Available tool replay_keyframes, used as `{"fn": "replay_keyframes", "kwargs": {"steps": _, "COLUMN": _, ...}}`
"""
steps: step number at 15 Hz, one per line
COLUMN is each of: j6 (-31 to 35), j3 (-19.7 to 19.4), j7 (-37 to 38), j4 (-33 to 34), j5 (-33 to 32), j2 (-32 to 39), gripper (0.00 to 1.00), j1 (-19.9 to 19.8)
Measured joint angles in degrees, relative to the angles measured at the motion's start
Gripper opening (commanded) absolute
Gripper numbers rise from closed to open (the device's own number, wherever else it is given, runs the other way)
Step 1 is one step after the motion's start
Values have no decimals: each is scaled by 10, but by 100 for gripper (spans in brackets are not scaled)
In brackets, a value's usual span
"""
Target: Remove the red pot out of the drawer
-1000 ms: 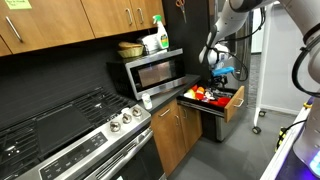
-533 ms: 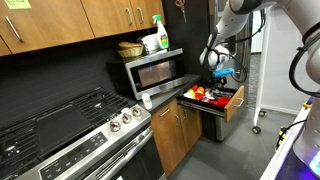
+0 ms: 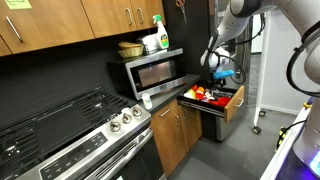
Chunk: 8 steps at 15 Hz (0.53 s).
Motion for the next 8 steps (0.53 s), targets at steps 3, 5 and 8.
{"fn": "replay_keyframes", "kwargs": {"steps": 3, "j6": 6, "j3": 7, "j7": -4, "j4": 1, "j5": 0, "j2": 12, "gripper": 100, "j1": -3}}
{"fn": "replay_keyframes", "kwargs": {"steps": 5, "j6": 11, "j3": 8, "j7": -6, "j4": 3, "j5": 0, "j2": 17, "gripper": 100, "j1": -3}}
{"fn": "replay_keyframes", "kwargs": {"steps": 8, "j6": 21, "j3": 9, "j7": -7, "j4": 10, "j5": 0, "j2": 24, "gripper": 100, "j1": -3}}
